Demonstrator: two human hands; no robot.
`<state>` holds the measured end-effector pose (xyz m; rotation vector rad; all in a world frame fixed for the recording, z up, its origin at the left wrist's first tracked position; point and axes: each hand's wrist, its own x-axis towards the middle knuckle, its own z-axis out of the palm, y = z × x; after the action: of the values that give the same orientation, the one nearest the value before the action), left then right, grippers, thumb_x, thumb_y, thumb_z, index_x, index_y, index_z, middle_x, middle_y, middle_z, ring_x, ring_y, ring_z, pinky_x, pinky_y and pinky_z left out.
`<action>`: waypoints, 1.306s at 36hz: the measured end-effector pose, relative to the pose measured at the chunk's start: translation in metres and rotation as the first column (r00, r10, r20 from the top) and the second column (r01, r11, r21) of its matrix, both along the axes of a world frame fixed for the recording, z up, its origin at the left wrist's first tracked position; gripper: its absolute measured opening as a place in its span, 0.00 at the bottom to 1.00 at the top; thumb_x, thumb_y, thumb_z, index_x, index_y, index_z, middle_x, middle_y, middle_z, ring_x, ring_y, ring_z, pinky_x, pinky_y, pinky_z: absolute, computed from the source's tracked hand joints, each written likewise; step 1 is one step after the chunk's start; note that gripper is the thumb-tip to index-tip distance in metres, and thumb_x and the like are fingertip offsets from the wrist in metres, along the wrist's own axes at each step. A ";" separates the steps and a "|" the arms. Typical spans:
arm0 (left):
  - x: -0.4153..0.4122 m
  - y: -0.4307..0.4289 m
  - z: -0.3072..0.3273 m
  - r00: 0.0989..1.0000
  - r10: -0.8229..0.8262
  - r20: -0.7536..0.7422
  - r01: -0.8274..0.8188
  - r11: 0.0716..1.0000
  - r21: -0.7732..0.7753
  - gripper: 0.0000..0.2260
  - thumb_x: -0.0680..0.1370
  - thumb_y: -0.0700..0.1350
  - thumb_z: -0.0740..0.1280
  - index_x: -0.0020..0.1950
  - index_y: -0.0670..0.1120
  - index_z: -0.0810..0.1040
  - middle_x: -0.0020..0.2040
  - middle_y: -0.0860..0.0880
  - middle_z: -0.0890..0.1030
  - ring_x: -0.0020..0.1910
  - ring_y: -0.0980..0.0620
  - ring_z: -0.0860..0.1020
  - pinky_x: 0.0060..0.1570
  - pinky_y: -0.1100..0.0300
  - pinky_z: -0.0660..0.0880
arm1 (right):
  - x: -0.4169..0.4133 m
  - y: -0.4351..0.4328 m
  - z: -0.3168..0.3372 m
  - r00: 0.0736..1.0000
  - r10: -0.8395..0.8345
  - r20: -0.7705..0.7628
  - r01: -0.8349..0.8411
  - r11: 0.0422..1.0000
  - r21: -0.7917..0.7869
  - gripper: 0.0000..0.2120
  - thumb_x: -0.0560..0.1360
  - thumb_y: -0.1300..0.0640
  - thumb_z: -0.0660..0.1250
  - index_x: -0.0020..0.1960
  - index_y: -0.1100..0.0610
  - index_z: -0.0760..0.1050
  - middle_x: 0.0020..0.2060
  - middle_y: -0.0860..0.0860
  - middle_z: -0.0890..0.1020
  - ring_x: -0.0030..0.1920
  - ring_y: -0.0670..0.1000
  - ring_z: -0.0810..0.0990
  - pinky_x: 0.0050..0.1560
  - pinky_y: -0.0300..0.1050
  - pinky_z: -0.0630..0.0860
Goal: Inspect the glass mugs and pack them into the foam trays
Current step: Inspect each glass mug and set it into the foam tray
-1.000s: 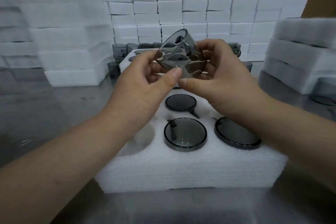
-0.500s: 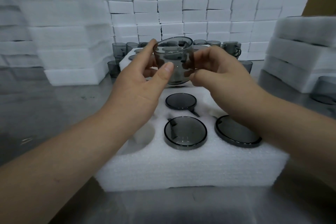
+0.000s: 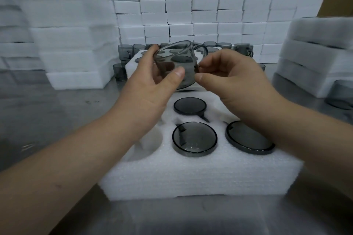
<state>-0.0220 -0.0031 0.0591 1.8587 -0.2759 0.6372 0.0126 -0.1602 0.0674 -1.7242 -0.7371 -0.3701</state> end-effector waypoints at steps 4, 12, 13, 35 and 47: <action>-0.001 0.000 0.000 0.999 0.031 -0.011 -0.031 0.999 0.018 0.28 0.76 0.51 0.67 0.73 0.51 0.61 0.47 0.68 0.76 0.50 0.73 0.75 0.55 0.71 0.71 | 0.000 0.001 0.000 1.000 -0.003 -0.027 0.004 0.999 0.035 0.13 0.69 0.61 0.73 0.41 0.49 0.69 0.38 0.49 0.80 0.39 0.48 0.79 0.47 0.45 0.77; -0.004 -0.002 0.003 1.000 0.011 -0.023 -0.011 1.000 0.006 0.27 0.73 0.57 0.63 0.70 0.49 0.67 0.55 0.59 0.80 0.57 0.60 0.77 0.64 0.51 0.70 | -0.003 0.002 0.002 0.997 -0.011 -0.083 0.013 1.000 0.018 0.23 0.70 0.55 0.72 0.59 0.48 0.64 0.38 0.45 0.80 0.37 0.40 0.78 0.47 0.42 0.74; -0.004 -0.002 0.003 1.000 0.008 -0.025 -0.008 1.000 0.002 0.28 0.72 0.58 0.62 0.69 0.49 0.68 0.54 0.59 0.80 0.57 0.59 0.77 0.63 0.51 0.70 | -0.003 0.002 0.002 0.996 -0.016 -0.085 0.017 1.000 0.013 0.25 0.70 0.54 0.72 0.62 0.48 0.64 0.39 0.45 0.79 0.38 0.40 0.78 0.48 0.42 0.74; 0.003 0.002 0.003 0.990 0.056 -0.127 -0.056 0.998 -0.001 0.22 0.68 0.69 0.50 0.38 0.61 0.80 0.36 0.49 0.84 0.38 0.47 0.82 0.48 0.47 0.76 | -0.005 0.001 0.001 0.995 0.078 -0.060 -0.077 0.997 0.029 0.13 0.70 0.55 0.72 0.51 0.48 0.72 0.34 0.42 0.77 0.36 0.40 0.77 0.43 0.33 0.72; 0.004 0.000 0.002 0.985 -0.042 -0.165 0.033 0.998 -0.055 0.20 0.69 0.64 0.50 0.42 0.55 0.77 0.37 0.54 0.84 0.33 0.55 0.79 0.43 0.55 0.72 | 0.000 0.001 0.001 0.990 -0.084 -0.111 0.089 0.995 0.036 0.16 0.66 0.37 0.63 0.40 0.50 0.76 0.29 0.44 0.79 0.30 0.42 0.79 0.34 0.40 0.75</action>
<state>-0.0178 -0.0034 0.0612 1.8396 -0.1829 0.4566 0.0124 -0.1590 0.0685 -1.7274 -0.5732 -0.3443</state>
